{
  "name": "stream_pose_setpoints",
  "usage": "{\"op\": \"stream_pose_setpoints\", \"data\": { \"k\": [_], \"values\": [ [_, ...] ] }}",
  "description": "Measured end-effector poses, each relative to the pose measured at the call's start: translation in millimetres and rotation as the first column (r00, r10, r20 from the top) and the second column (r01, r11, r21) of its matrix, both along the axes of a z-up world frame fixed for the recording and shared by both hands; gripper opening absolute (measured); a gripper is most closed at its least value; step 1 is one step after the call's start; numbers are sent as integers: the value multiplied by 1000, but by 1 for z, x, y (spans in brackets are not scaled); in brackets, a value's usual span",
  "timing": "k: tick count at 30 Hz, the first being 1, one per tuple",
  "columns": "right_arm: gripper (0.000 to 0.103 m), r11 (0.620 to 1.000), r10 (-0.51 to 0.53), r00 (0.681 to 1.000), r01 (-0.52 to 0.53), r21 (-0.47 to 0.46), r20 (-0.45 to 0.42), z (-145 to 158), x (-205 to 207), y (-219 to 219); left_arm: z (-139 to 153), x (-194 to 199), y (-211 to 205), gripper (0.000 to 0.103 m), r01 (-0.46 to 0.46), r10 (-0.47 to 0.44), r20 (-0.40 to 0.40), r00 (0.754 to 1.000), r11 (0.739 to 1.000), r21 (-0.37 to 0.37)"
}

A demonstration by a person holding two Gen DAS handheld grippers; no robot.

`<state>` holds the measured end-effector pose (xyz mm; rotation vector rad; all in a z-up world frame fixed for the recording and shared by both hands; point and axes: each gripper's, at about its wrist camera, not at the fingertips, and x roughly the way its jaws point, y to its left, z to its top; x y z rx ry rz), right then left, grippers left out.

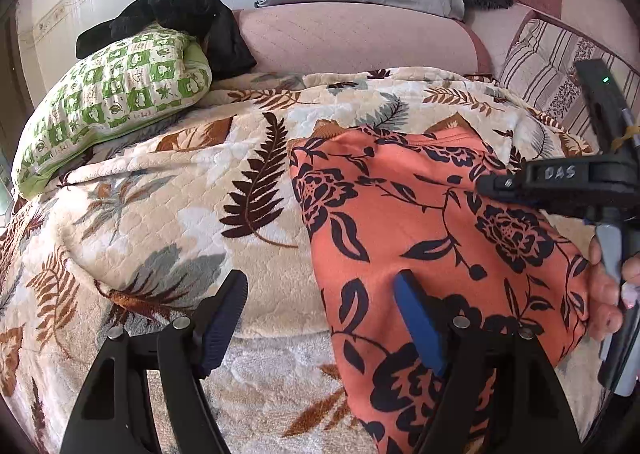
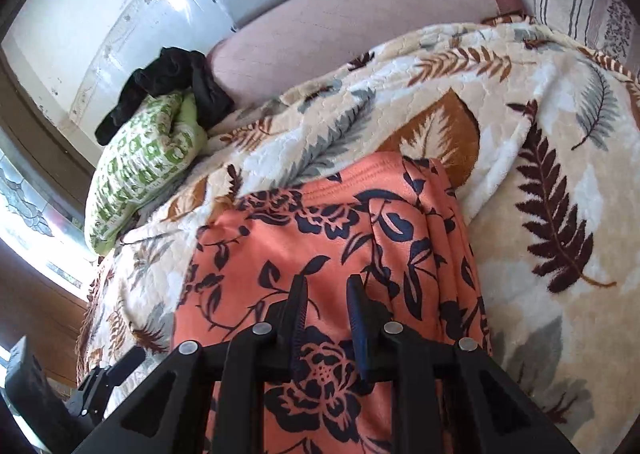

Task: Fold small clothes

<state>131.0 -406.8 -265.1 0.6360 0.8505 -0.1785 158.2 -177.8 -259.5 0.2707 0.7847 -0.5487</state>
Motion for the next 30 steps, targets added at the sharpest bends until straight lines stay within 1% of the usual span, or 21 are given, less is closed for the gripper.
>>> {"op": "stream_pose_setpoints", "data": {
  "k": [1, 2, 3, 4, 7, 9, 14, 19, 21, 23, 26, 28, 29, 30],
  "values": [
    [24, 1000, 7, 999, -6, 20, -38, -11, 7, -2, -2, 2, -4, 79, 0, 0, -2, 1000, 1000, 9],
    [24, 999, 6, 999, -5, 34, -32, -16, 11, -3, -5, 5, -7, 80, -2, 2, -5, 1000, 1000, 14],
    [24, 999, 1, 1000, 0, 45, -21, -17, 13, -4, -8, 7, -9, 83, -6, 6, -9, 1000, 1000, 14],
    [24, 999, -1, 1000, 3, 50, -32, -17, 14, -4, -10, 10, -10, 87, -13, 13, -17, 1000, 1000, 8],
    [24, 999, 3, 999, -2, 37, -32, -17, 14, -2, -15, 18, -9, 92, -32, 30, -56, 998, 999, -19],
    [24, 999, 2, 1000, -1, 46, -27, -18, 13, -3, -16, 21, -8, 94, -38, 36, -74, 997, 999, -32],
    [24, 999, 1, 1000, 0, 50, -25, -17, 13, -4, -16, 20, -8, 94, -35, 34, -54, 998, 999, -22],
    [24, 999, -6, 1000, 6, 51, -15, -11, 8, -3, -16, 21, -7, 94, -35, 34, -60, 998, 999, -25],
    [24, 998, -14, 1000, 13, 62, 5, -6, 4, -3, -16, 20, -8, 94, -36, 34, -60, 998, 999, -25],
    [24, 997, -16, 999, 13, 72, 44, 0, 0, -4, -16, 20, -7, 94, -35, 34, -61, 998, 999, -26],
    [24, 999, -23, 996, 21, 25, 91, 13, -4, -1, -16, 21, -7, 94, -34, 32, -64, 997, 999, -27],
    [24, 999, -44, 996, 45, -11, 82, 14, -4, -2, -17, 21, -7, 95, -35, 34, -63, 997, 999, -27],
    [24, 998, -60, 997, 61, -13, 53, 10, -2, -4, -17, 21, -7, 96, -35, 33, -65, 997, 999, -28],
    [24, 997, -78, 997, 78, -2, 5, 1, 0, -8, -17, 21, -7, 96, -33, 31, -70, 997, 999, -31]
  ]
}}
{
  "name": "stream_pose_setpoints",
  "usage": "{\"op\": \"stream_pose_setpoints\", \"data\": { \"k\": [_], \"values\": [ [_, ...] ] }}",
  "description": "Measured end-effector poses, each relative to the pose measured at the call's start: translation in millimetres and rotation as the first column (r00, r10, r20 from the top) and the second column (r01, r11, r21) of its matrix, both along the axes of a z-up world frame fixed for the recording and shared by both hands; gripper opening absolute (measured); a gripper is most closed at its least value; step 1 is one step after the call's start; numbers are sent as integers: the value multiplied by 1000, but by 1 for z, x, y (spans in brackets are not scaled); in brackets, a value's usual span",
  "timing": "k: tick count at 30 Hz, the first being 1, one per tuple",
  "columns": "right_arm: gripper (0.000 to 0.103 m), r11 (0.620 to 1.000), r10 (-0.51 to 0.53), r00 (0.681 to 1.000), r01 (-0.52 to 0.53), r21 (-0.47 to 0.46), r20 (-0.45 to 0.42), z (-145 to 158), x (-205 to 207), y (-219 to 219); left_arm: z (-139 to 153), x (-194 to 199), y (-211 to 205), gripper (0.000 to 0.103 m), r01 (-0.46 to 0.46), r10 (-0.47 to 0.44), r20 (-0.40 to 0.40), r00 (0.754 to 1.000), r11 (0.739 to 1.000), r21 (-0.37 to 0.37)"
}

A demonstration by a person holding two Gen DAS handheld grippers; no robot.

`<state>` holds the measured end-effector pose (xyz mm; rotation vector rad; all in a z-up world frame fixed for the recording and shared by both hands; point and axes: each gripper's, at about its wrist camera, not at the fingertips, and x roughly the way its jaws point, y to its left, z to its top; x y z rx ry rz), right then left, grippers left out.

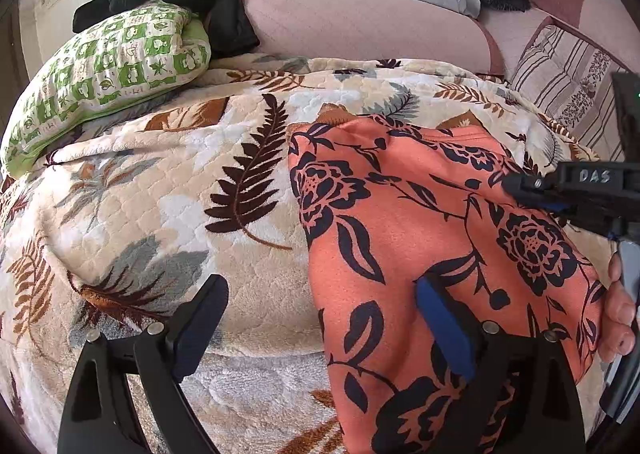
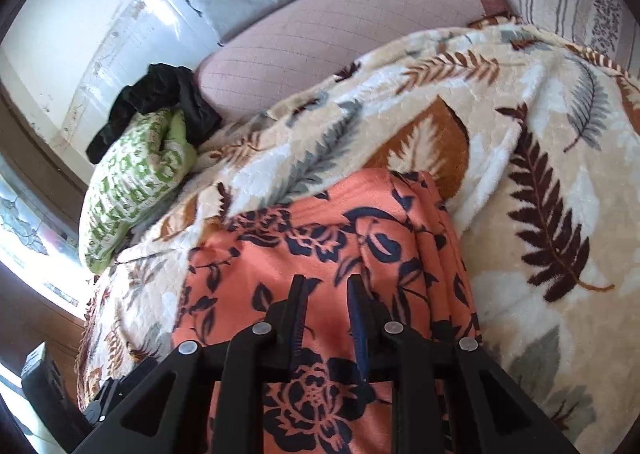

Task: Fold small clothes

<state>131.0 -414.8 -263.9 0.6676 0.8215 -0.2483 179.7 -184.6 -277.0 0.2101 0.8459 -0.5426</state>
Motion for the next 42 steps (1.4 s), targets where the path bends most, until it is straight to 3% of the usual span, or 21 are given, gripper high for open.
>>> {"op": "stream_pose_setpoints", "data": {
  "k": [1, 7, 16, 17, 19, 20, 25, 42],
  "values": [
    [24, 999, -8, 999, 10, 31, -49, -12, 3, -5, -1, 0, 0, 96, 0, 0, -5, 1000, 1000, 0],
    [24, 994, -18, 1000, 20, 111, -19, -14, -4, -16, 2, 5, 5, 96, -7, 6, -29, 1000, 1000, -27],
    [24, 997, -36, 996, 30, 66, 84, 12, -19, -20, 11, 14, 17, 96, -40, 36, -51, 998, 997, -71],
    [28, 997, -41, 995, 35, 63, 88, 14, -20, -22, 12, 16, 19, 96, -38, 33, -58, 998, 996, -84],
    [56, 996, -55, 994, 49, 71, 89, 15, -23, -29, 13, 19, 22, 96, -36, 28, -79, 997, 994, -105],
    [79, 995, -71, 993, 63, 78, 95, 15, -26, -32, 14, 21, 23, 96, -37, 26, -92, 995, 993, -115],
    [80, 994, -94, 988, 87, 60, 125, 20, -39, -42, 17, 27, 25, 96, -29, 10, -142, 990, 990, -135],
    [80, 988, -125, 986, 114, 101, 109, 8, -40, -51, 27, 25, 23, 96, 22, -31, -106, 994, 996, -89]
  ]
}}
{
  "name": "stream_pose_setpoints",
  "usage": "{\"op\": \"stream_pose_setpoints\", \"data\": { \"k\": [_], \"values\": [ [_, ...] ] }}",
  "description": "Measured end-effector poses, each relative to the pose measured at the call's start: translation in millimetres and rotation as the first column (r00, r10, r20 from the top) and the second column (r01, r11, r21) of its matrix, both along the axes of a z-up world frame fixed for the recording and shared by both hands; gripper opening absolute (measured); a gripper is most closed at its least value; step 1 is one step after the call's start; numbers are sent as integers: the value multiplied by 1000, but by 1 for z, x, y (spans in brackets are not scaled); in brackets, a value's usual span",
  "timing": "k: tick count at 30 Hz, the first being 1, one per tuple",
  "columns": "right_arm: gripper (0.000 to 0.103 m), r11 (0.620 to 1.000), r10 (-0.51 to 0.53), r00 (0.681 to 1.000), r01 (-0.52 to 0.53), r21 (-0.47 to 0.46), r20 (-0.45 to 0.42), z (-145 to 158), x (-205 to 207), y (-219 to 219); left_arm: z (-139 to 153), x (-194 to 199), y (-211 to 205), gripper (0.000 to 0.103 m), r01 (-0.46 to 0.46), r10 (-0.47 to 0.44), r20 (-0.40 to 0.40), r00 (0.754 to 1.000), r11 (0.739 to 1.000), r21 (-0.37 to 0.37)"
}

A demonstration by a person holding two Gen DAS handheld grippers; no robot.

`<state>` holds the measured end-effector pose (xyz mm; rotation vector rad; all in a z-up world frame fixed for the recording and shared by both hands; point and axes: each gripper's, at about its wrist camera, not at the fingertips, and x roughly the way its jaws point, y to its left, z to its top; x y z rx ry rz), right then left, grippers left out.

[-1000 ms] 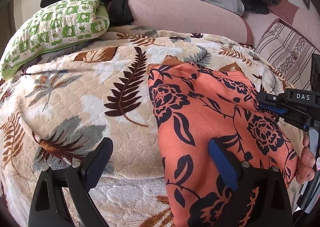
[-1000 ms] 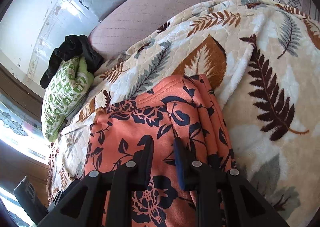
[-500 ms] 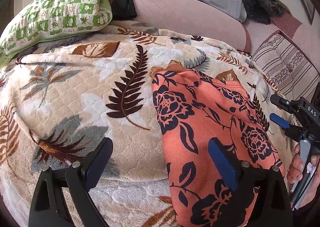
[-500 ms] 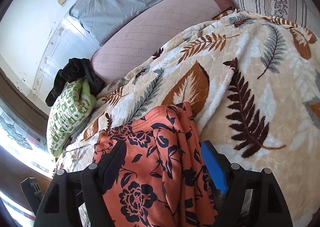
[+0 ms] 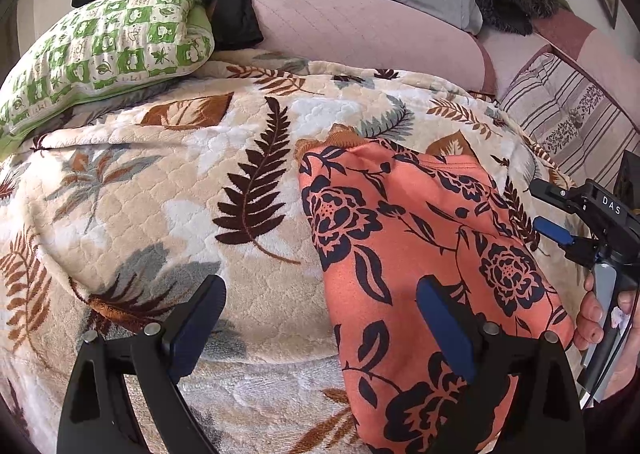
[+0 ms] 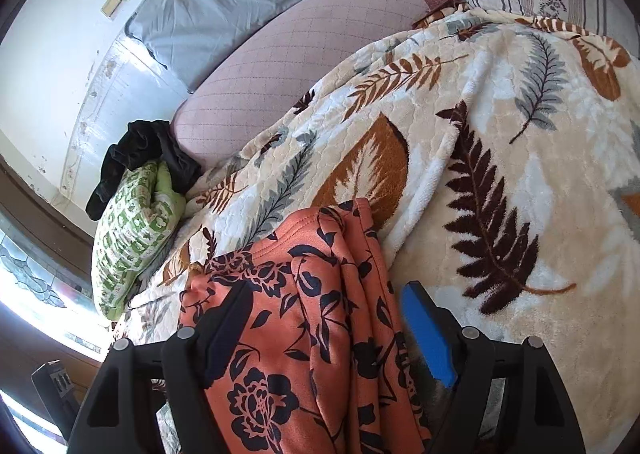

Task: Fold small clothes

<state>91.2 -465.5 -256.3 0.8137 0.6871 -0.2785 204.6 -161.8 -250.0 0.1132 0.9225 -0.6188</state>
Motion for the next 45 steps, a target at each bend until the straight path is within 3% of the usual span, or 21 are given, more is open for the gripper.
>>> {"op": "stream_pose_setpoints", "data": {
  "k": [9, 11, 13, 15, 18, 20, 21, 23, 25, 31, 36, 38, 41, 43, 45],
  "values": [
    [80, 1000, -7, 1000, 7, 29, 18, 3, -6, -3, -12, -14, 8, 96, 34, -35, 9, 999, 997, 70],
    [80, 999, -13, 998, 10, 38, 67, 8, -14, -3, -14, -19, 9, 96, 48, -48, -2, 999, 996, 69],
    [78, 997, 41, 987, -50, 51, 154, 19, -18, 3, -13, -24, 8, 96, 71, -71, -10, 997, 996, 57],
    [66, 992, 117, 976, -124, 31, 183, 29, -15, 19, -13, -33, 2, 96, 106, -106, -1, 994, 992, 70],
    [58, 969, 246, 964, -246, -7, 104, 26, 4, 47, -18, -44, -8, 96, 114, -120, 42, 992, 985, 127],
    [54, 950, 309, 951, -309, 45, -11, 3, 20, 60, -20, -45, -7, 96, 102, -108, 42, 993, 988, 117],
    [44, 945, 325, 942, -319, 77, -80, -12, 27, 64, -20, -44, -6, 96, 96, -99, 23, 995, 989, 111],
    [36, 952, 304, 946, -298, 72, -112, -24, 29, 65, -20, -43, 0, 96, 72, -71, -14, 997, 994, 85],
    [36, 957, 286, 952, -277, 89, -110, -19, 26, 64, -17, -47, 5, 96, 53, -51, -37, 998, 996, 67],
    [38, 973, 230, 968, -225, 60, -103, 7, 24, 71, 3, -78, 10, 96, 97, -99, 30, 995, 994, 58],
    [38, 969, 245, 964, -247, 1, -107, 31, 55, 94, 7, -82, 17, 96, 102, -103, 12, 995, 994, 36],
    [38, 964, 262, 953, -265, 0, -150, 26, 73, 100, 2, -78, 17, 96, 106, -106, -17, 994, 993, 49],
    [37, 969, 244, 917, -240, 54, -315, -14, 94, 88, -14, -74, 16, 96, 97, -93, -51, 994, 992, 87],
    [37, 971, 231, 925, -201, 127, -302, -32, 97, 73, -19, -70, 19, 96, 92, -87, -79, 993, 994, 63],
    [37, 973, 208, 938, -170, 156, -277, -30, 92, 65, -16, -71, 22, 96, 89, -84, -83, 993, 995, 55]
  ]
}}
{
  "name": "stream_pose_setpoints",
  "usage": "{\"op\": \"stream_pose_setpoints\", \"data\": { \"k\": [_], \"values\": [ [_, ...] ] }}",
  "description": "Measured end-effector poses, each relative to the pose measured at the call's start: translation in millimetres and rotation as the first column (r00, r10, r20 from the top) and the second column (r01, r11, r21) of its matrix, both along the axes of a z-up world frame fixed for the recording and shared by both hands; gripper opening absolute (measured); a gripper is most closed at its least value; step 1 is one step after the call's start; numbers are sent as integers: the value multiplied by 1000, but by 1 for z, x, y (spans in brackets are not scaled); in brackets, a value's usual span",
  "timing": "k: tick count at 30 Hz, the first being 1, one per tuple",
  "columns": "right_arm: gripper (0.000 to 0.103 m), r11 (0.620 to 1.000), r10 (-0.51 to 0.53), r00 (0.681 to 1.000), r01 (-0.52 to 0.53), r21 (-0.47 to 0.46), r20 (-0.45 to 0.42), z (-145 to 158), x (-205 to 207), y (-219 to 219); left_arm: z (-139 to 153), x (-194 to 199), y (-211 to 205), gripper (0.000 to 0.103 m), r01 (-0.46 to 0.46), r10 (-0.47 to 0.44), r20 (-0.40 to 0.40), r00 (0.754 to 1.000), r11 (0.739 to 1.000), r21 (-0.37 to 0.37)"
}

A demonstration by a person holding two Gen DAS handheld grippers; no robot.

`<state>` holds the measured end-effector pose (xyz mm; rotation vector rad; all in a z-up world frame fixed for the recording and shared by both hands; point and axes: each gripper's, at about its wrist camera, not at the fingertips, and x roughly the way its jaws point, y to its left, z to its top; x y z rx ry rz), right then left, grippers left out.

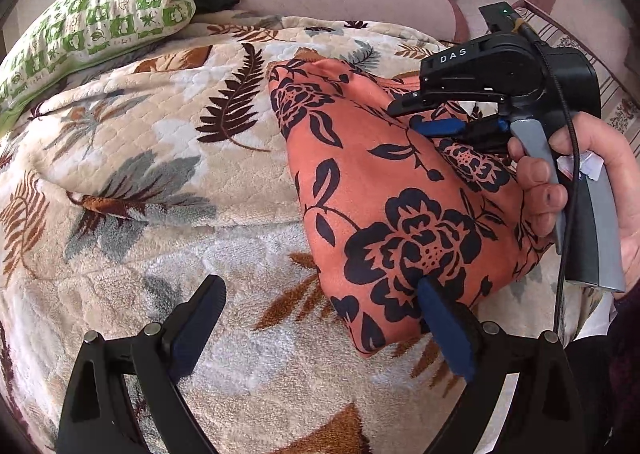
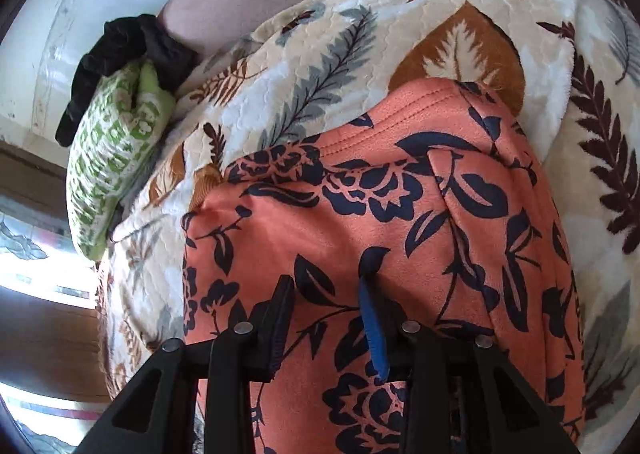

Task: Fold small clothes

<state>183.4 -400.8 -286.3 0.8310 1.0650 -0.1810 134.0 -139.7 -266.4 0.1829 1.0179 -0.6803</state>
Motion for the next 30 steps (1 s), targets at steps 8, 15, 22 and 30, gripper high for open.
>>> {"op": "stream_pose_setpoints", "data": {
  "k": [8, 15, 22, 30],
  "values": [
    [37, 994, 53, 996, -47, -100, 67, 52, -49, 14, 28, -1, 16, 96, -17, 21, 31, 999, 994, -107],
    [38, 995, 76, 993, -70, -70, 95, 58, -103, 25, 22, 2, -4, 96, 19, -18, 14, 1000, 997, -75],
    [38, 998, 64, 996, -63, -12, 66, 17, -112, 19, 4, -4, -28, 96, 75, -75, 22, 997, 997, 20],
    [71, 999, 28, 969, -32, 14, 246, 42, -125, -11, 16, 20, -5, 96, -8, 10, 89, 996, 1000, -22]
  ]
}}
